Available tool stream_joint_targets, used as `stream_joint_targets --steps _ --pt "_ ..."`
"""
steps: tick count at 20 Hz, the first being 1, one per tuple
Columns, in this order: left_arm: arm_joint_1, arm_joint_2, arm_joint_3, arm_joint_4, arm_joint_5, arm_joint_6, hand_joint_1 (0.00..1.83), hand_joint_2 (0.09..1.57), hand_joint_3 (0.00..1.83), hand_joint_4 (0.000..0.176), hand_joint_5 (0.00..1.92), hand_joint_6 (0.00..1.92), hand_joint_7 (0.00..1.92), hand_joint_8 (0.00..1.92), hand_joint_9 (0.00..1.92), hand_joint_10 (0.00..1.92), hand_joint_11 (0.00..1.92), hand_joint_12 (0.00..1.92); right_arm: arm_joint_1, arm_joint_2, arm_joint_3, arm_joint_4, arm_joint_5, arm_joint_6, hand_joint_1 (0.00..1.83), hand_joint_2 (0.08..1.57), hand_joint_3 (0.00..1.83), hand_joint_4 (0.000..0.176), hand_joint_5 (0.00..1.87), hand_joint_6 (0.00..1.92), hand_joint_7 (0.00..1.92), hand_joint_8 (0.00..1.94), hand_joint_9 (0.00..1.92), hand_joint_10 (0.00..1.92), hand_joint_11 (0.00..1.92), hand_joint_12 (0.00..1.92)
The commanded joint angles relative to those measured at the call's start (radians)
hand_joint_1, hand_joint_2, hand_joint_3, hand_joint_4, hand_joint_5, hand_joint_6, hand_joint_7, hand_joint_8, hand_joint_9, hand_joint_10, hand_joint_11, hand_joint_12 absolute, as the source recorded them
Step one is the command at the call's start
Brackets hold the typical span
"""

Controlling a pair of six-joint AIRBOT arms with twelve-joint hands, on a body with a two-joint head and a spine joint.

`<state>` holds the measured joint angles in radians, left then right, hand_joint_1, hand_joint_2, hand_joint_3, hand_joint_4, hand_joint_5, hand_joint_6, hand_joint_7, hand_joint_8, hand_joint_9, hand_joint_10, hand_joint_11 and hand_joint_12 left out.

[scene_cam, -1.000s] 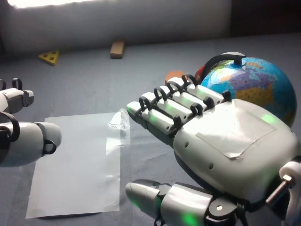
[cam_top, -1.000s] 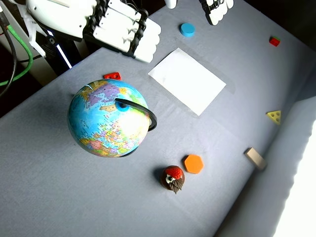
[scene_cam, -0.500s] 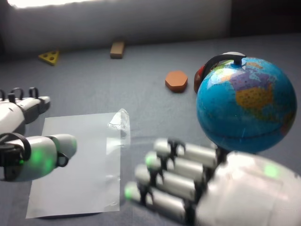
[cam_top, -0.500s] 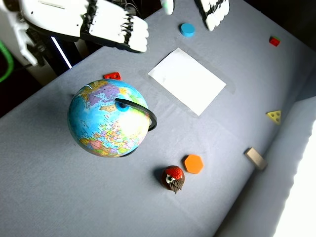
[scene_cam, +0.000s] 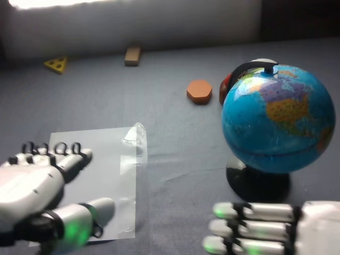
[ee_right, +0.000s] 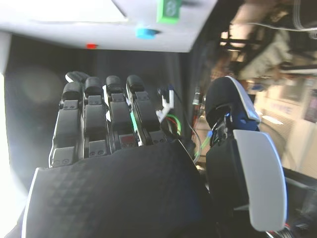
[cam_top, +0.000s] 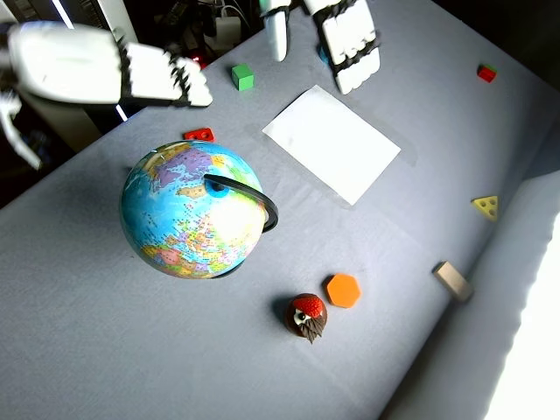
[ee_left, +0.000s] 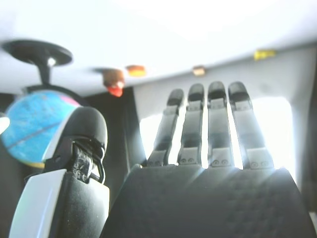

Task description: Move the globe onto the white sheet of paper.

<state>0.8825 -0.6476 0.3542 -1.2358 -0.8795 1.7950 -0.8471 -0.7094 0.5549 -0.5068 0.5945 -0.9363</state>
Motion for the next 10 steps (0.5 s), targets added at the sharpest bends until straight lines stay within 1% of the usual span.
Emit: stream_joint_targets --steps 1,4,5,6,7,8,10 --pt "0.003 -0.012 0.008 0.075 -0.113 -0.023 0.0 1.3 0.0 0.0 0.05 0.0 0.07 0.0 0.06 0.0 0.0 0.16 -0.008 0.004 0.009 -0.023 0.155 0.029 0.01 1.24 0.01 0.0 0.06 0.01 0.04 0.0 0.04 0.03 0.0 0.0" --pt "0.072 -0.072 0.0 0.127 -0.191 -0.051 0.0 1.3 0.0 0.0 0.05 0.0 0.07 0.0 0.06 0.0 0.0 0.18 -0.06 0.014 0.072 -0.071 0.216 0.062 0.02 1.24 0.01 0.0 0.06 0.01 0.04 0.0 0.04 0.03 0.0 0.0" --pt "0.103 -0.099 0.0 0.152 -0.228 -0.078 0.0 1.3 0.0 0.0 0.05 0.0 0.07 0.0 0.06 0.0 0.0 0.18 -0.079 0.016 0.096 -0.093 0.246 0.085 0.02 1.24 0.01 0.0 0.06 0.01 0.04 0.0 0.04 0.03 0.0 0.0" --pt "0.134 -0.128 -0.005 0.159 -0.277 -0.082 0.0 1.3 0.0 0.0 0.05 0.0 0.07 0.0 0.06 0.0 0.0 0.18 -0.096 0.017 0.12 -0.113 0.271 0.11 0.02 1.23 0.01 0.0 0.06 0.01 0.04 0.0 0.04 0.02 0.0 0.0" --pt "0.171 -0.165 -0.012 0.18 -0.364 -0.086 0.0 1.3 0.0 0.0 0.05 0.0 0.07 0.0 0.06 0.0 0.0 0.18 -0.113 0.016 0.149 -0.128 0.283 0.13 0.02 1.23 0.01 0.0 0.06 0.01 0.03 0.0 0.04 0.02 0.0 0.0" --pt "0.196 -0.191 -0.013 0.196 -0.42 -0.093 0.0 1.29 0.0 0.0 0.05 0.0 0.06 0.0 0.06 0.0 0.0 0.18 -0.127 0.015 0.177 -0.147 0.296 0.152 0.02 1.23 0.01 0.0 0.06 0.01 0.03 0.0 0.04 0.02 0.0 0.0" --pt "0.23 -0.234 -0.003 0.212 -0.441 -0.088 0.0 1.29 0.0 0.0 0.05 0.0 0.06 0.0 0.06 0.0 0.0 0.18 -0.169 0.008 0.239 -0.186 0.343 0.175 0.02 1.23 0.01 0.0 0.06 0.01 0.03 0.0 0.04 0.02 0.0 0.0"
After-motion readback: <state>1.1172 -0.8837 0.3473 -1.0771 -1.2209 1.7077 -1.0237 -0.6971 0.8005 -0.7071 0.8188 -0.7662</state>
